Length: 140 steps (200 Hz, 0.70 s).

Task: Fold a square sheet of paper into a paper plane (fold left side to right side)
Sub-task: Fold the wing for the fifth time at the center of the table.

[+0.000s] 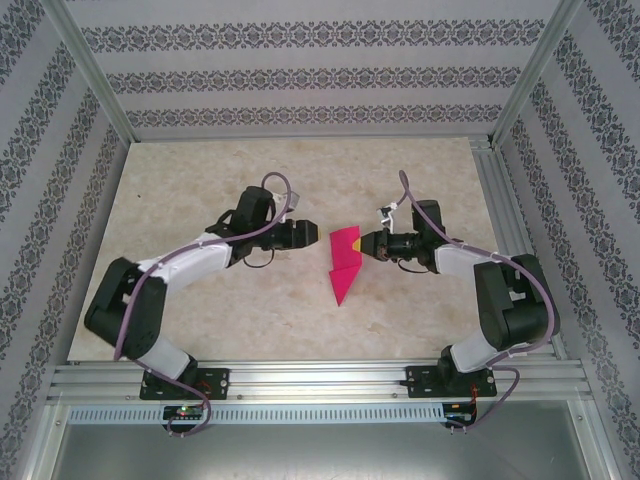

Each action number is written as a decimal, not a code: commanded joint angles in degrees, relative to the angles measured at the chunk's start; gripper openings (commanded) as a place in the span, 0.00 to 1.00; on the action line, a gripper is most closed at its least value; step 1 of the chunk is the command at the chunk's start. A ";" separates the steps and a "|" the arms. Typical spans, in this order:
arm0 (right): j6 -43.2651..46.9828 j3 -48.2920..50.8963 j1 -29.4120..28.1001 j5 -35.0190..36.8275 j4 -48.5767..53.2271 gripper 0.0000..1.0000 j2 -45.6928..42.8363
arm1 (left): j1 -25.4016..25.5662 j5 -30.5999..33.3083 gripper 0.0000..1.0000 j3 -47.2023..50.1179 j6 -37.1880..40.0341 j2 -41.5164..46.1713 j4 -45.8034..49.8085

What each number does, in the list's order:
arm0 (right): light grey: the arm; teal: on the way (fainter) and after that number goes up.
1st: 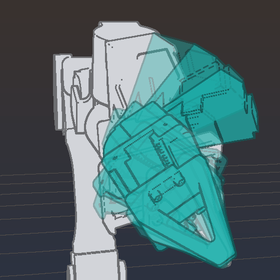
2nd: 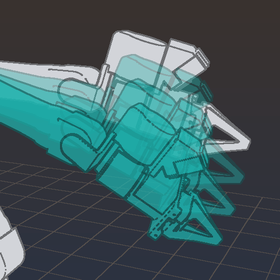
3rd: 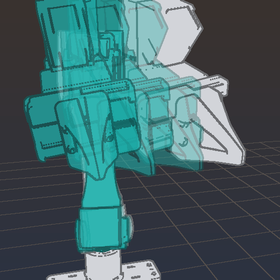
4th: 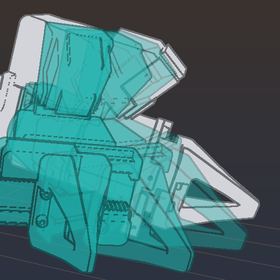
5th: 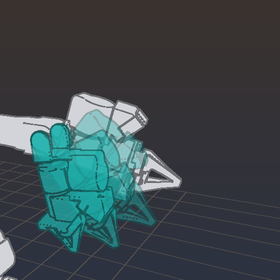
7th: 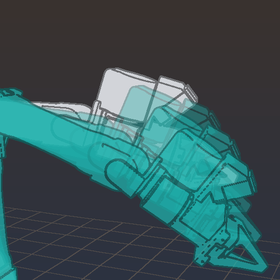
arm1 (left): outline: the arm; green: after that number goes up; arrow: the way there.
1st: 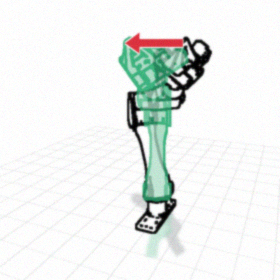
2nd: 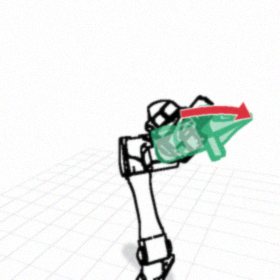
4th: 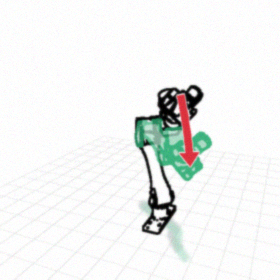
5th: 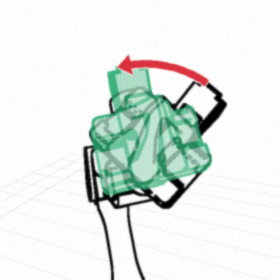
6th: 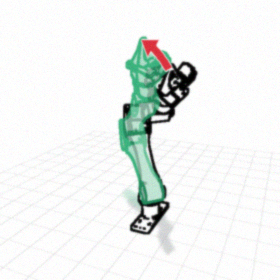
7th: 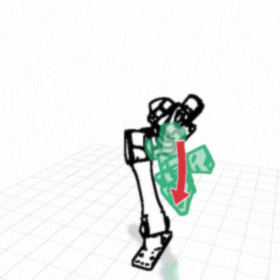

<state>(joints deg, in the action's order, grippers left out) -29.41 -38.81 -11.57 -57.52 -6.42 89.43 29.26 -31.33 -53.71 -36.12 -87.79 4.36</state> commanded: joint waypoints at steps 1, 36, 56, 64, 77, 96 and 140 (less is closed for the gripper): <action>-2.88 -2.38 -0.58 5.94 5.69 0.01 0.57 | 0.96 8.53 0.60 -1.83 7.75 5.58 11.92; -7.83 -3.07 -0.61 12.24 10.63 0.01 1.01 | 9.10 14.17 0.61 -0.21 9.21 9.55 15.53; -9.59 -3.37 -0.64 13.32 11.94 0.01 1.76 | 14.87 15.91 0.60 1.49 7.48 8.47 13.22; -10.07 -3.47 -0.60 13.63 12.42 0.01 1.98 | 17.08 16.93 0.60 1.76 6.85 7.62 12.30; -10.64 -3.64 -0.57 14.26 13.38 0.01 2.24 | 20.35 18.84 0.60 1.11 6.37 5.42 11.74; -10.59 -4.03 -0.64 15.09 14.82 0.01 2.58 | 24.02 21.01 0.60 -2.29 6.83 0.86 13.11; -10.85 -4.55 -0.96 15.68 16.34 0.02 2.24 | 28.68 27.75 0.61 -10.51 8.93 -9.09 18.72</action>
<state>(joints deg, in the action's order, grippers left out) -39.42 -41.63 -12.01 -43.31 8.12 91.46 56.49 -9.26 -60.12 -29.41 -94.15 19.42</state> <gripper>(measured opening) 0.042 0.605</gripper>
